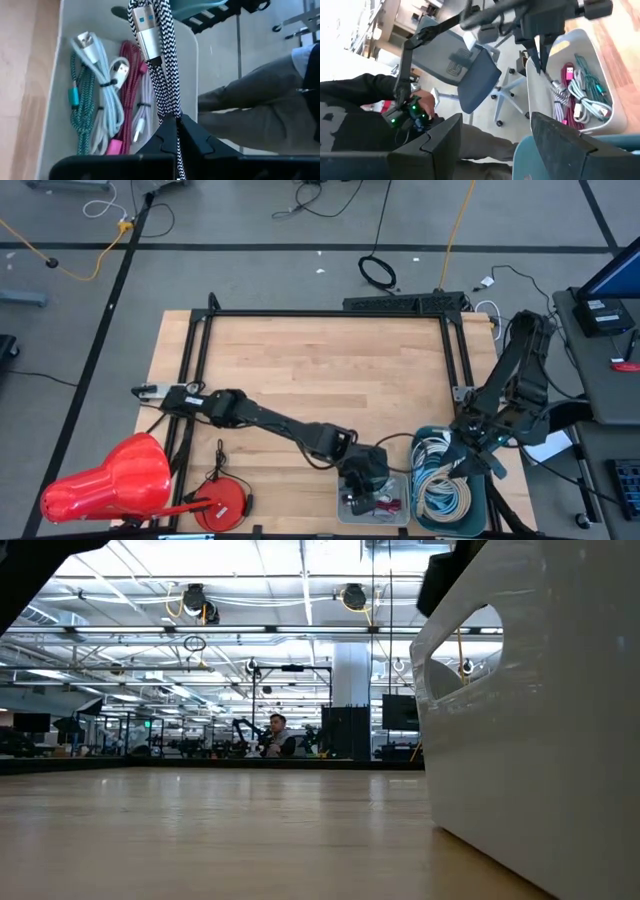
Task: Pick & Place USB Port
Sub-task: Put the white and black USB cable into the gray bin
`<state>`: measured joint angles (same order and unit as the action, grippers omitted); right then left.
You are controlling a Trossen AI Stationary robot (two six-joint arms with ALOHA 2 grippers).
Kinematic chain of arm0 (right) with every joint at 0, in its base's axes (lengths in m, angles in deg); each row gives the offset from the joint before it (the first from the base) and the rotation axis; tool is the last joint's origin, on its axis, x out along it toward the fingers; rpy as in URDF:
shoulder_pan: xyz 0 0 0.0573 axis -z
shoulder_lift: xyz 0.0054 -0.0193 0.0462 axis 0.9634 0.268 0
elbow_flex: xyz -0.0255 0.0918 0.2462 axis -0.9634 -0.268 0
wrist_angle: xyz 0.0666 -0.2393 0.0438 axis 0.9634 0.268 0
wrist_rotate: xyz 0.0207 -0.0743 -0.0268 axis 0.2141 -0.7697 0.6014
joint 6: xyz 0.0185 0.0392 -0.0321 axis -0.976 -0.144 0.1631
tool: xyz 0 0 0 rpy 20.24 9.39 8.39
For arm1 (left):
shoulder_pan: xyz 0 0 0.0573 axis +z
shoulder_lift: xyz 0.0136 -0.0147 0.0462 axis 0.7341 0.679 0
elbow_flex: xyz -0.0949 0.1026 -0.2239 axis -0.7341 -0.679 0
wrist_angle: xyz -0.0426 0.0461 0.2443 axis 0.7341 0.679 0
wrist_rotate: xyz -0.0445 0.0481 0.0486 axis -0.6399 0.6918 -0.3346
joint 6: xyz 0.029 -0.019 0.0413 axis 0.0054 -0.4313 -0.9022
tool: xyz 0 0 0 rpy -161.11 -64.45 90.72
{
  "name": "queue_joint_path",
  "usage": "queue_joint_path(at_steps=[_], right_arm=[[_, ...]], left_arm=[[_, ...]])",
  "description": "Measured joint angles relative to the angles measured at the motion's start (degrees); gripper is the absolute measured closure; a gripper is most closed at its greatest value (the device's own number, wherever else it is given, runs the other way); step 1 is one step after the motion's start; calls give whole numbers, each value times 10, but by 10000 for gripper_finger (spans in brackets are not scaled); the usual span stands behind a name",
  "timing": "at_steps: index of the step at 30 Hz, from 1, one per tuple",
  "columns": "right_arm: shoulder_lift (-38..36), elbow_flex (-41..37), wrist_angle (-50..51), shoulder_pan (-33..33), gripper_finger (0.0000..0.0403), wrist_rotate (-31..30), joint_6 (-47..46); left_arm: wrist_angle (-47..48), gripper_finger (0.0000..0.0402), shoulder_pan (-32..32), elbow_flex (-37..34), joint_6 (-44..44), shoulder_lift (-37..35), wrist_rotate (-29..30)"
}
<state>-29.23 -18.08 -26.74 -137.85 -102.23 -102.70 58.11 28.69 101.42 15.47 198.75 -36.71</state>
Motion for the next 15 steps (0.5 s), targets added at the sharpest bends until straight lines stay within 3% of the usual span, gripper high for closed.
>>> queue_joint_path(at_steps=[15], right_arm=[[-11,-43,-60,0,174,-1,-16]], left_arm=[[-2,296,14,0,0,0,10]])
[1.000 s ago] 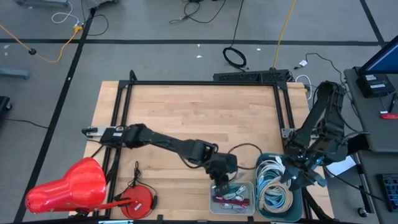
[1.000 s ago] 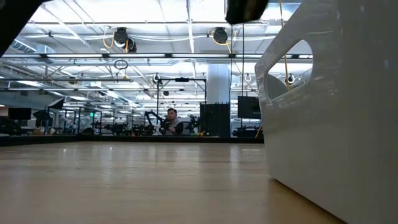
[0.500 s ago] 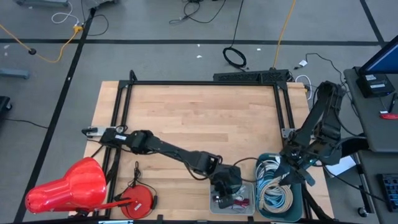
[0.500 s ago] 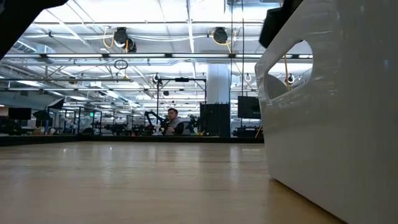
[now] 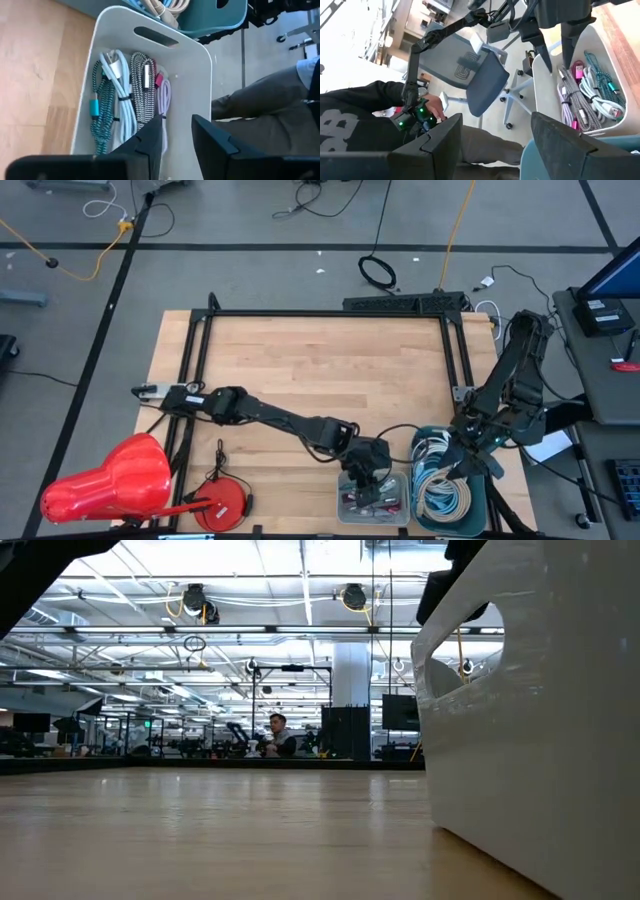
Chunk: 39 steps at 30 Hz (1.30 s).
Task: Pick & Place USB Port
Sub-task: Put the white and black USB cable into the gray bin, then return to Home Position
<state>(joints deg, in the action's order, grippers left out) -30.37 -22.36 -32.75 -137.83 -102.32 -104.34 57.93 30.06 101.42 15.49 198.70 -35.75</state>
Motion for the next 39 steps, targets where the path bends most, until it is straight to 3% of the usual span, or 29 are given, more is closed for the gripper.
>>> queue_joint_path(at_steps=[4,10,14,17,20,25,29,35,39], right_arm=[[-3,0,0,0,174,-33,3],[-18,0,0,0,174,-188,46],[-35,0,-15,7,174,-270,100],[-62,0,-38,25,174,-298,148],[-97,0,-70,58,174,-297,222],[-165,0,-130,132,194,-298,363],[-202,1,-184,191,251,-324,486],[-208,1,-272,225,378,-319,613],[-183,1,-287,226,395,-338,625]], left_arm=[[19,292,2,0,34,-7,18],[32,320,21,0,84,-58,173],[-27,351,32,0,30,-124,244],[-41,379,47,1,-37,-182,261],[-25,397,70,1,-99,-231,265],[56,384,112,0,-172,-309,265],[136,395,163,1,-216,-347,258],[221,398,239,0,-267,-377,187],[262,398,289,0,-302,-375,165]])
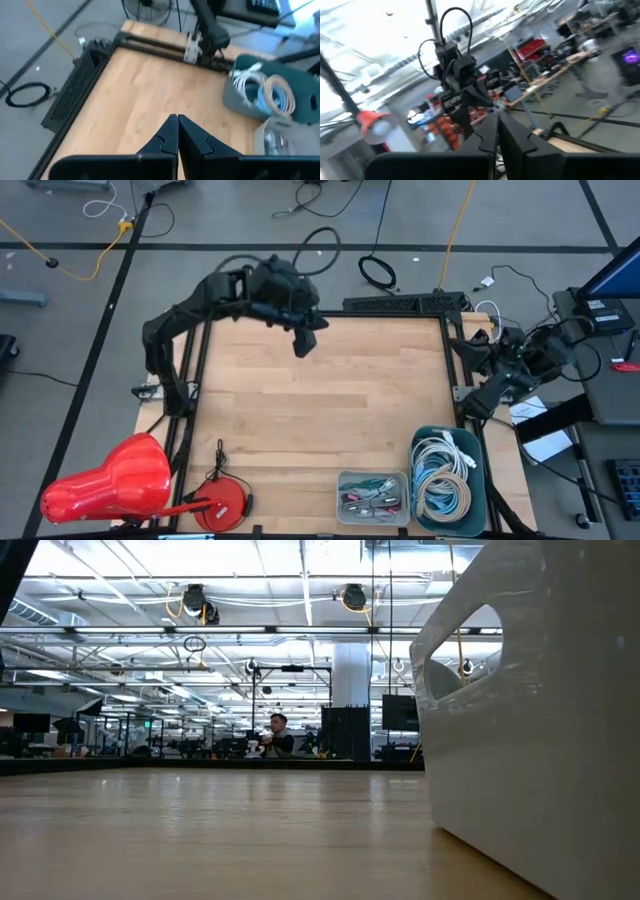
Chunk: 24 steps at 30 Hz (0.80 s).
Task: Pick & Place USB Port
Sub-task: Return to Home Position
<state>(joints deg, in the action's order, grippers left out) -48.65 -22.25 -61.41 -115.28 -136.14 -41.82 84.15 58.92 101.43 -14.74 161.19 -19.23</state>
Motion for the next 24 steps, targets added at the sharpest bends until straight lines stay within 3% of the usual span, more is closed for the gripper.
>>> queue_joint_path(at_steps=[8,12,16,24], right_arm=[[60,0,-5,17,402,-54,-4],[80,0,-11,53,402,-44,-19],[92,0,-12,100,403,17,-35],[156,0,18,227,403,198,-141]], left_arm=[[-34,400,88,-74,-49,7,-109],[-117,400,119,-139,-32,4,-226],[-167,400,135,-179,-18,-1,-291],[-174,401,156,-185,-26,-5,-305]])
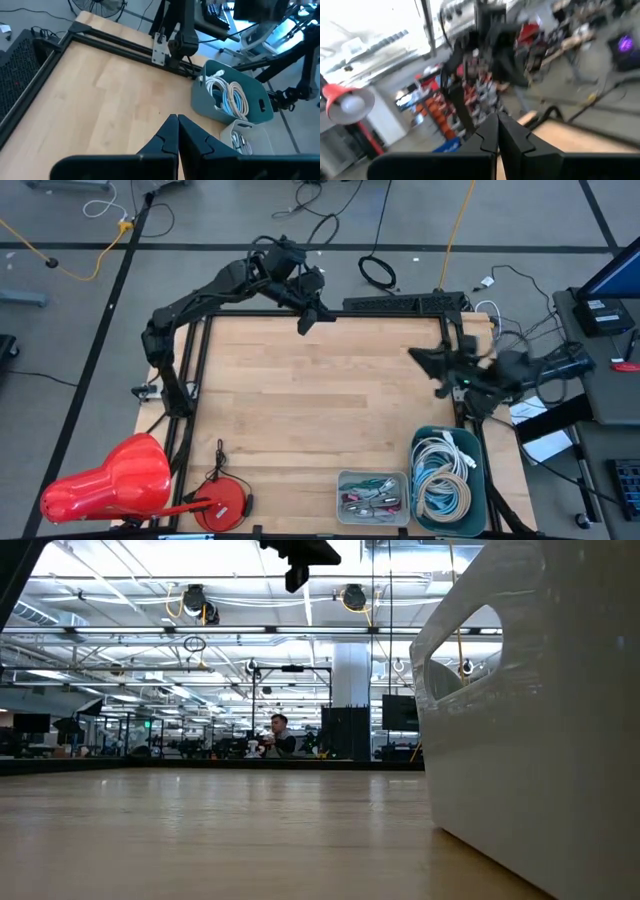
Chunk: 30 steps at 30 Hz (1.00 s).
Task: Pick & Place USB Port
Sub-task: Return to Home Position
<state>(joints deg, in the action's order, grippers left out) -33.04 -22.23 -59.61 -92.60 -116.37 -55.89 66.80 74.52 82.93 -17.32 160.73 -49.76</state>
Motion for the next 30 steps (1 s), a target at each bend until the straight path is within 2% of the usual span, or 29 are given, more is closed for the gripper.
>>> queue_joint_path(at_steps=[5,8,13,16,19,22,30], right_arm=[[76,0,-1,115,403,174,-91],[119,2,-35,184,403,279,-117],[176,44,-52,286,403,408,-89],[199,82,-54,342,403,467,-49],[216,121,-44,385,403,516,-18],[227,154,1,418,403,549,-9],[215,151,210,430,403,549,40]], left_arm=[[-2,401,6,0,-8,-19,-3],[6,401,6,0,-17,-33,-2],[24,401,5,-5,-40,-66,0],[13,401,10,-41,-43,-94,0],[-12,401,20,-109,-32,-132,4],[-73,401,32,-209,0,-186,15],[-274,401,68,-531,105,-393,64]])
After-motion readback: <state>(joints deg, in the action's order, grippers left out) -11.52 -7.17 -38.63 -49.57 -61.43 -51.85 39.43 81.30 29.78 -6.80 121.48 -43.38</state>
